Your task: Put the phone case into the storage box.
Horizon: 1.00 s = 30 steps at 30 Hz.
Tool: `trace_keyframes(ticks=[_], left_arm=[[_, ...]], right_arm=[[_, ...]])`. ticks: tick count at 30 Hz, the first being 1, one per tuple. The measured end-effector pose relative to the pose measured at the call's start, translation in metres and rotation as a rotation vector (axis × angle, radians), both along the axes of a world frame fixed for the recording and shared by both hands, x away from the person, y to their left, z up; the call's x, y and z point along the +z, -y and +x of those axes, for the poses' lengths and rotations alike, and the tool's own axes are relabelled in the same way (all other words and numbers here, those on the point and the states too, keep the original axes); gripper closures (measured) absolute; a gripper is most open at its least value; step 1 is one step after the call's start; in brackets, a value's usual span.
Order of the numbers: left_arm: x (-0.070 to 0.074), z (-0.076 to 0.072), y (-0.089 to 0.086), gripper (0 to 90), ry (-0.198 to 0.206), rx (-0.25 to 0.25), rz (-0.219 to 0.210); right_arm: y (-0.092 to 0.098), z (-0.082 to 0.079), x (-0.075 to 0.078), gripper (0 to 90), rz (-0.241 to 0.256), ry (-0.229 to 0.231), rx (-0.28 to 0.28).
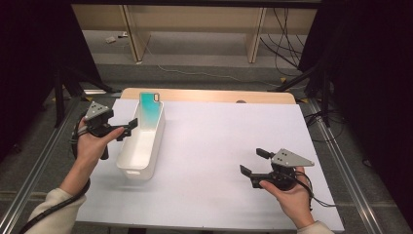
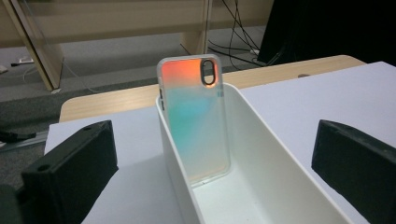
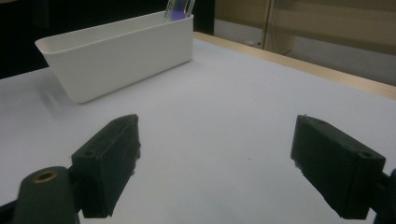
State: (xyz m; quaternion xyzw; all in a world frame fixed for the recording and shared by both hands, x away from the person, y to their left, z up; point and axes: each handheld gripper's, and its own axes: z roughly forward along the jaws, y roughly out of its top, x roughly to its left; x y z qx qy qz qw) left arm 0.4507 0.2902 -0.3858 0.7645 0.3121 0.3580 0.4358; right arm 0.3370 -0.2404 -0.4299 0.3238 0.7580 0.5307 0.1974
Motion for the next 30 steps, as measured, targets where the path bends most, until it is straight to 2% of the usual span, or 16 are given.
trace_keyframes(ticks=[2,3,5,6,7,9,10,11,12,13,14,24,25,27,28,30], left_arm=[[0.002,-0.007,0.004,0.0,0.006,-0.003,-0.01],[0.002,-0.008,0.006,0.0,0.007,-0.005,-0.015],[0.003,-0.014,0.01,0.0,0.012,-0.007,-0.025],[-0.005,-0.034,0.032,0.0,-0.139,0.162,-0.335],[-0.005,-0.037,0.034,0.0,-0.137,0.163,-0.348],[-0.005,-0.042,0.035,0.0,-0.136,0.159,-0.352],[-0.005,-0.047,0.036,0.0,-0.134,0.16,-0.347],[0.004,-0.035,0.017,0.0,0.008,0.009,-0.057],[0.005,-0.039,0.019,0.0,0.01,0.007,-0.066],[-0.004,-0.055,0.039,0.0,-0.128,0.143,-0.362],[0.005,-0.042,0.019,0.0,0.03,-0.018,-0.051],[-0.001,-0.062,0.03,0.0,0.027,-0.038,-0.061],[-0.001,-0.064,0.031,0.0,0.029,-0.04,-0.063],[-0.002,-0.068,0.033,0.0,0.037,-0.048,-0.073],[-0.003,-0.071,0.035,0.0,0.04,-0.05,-0.083],[-0.004,-0.074,0.037,0.0,0.044,-0.06,-0.082]], right_arm=[[0.001,-0.001,0.0,16.6,-0.01,0.017,0.001],[0.001,-0.002,0.001,16.6,0.003,-0.006,-0.001],[0.002,0.0,0.001,16.6,-0.006,0.027,-0.002],[0.002,0.0,0.001,16.7,-0.009,0.024,-0.004],[0.002,0.0,0.001,16.6,-0.003,0.03,0.0],[0.003,-0.004,0.003,16.6,-0.008,-0.005,-0.004],[0.003,-0.003,0.002,16.6,-0.009,0.009,-0.008],[0.004,-0.002,0.002,16.6,-0.001,0.023,-0.008],[0.004,-0.001,0.002,16.6,0.001,0.024,-0.007],[0.003,-0.001,0.002,16.6,0.021,0.008,-0.008],[0.003,-0.001,0.002,16.6,0.015,0.011,-0.01],[0.005,-0.004,0.002,16.1,0.001,0.0,-0.017],[0.006,-0.002,0.002,16.1,-0.007,0.027,-0.023],[0.006,-0.003,0.002,16.1,0.004,0.009,-0.029],[0.007,0.0,0.002,16.2,-0.003,0.035,-0.023],[0.008,-0.003,0.003,16.0,-0.029,0.004,-0.022]])
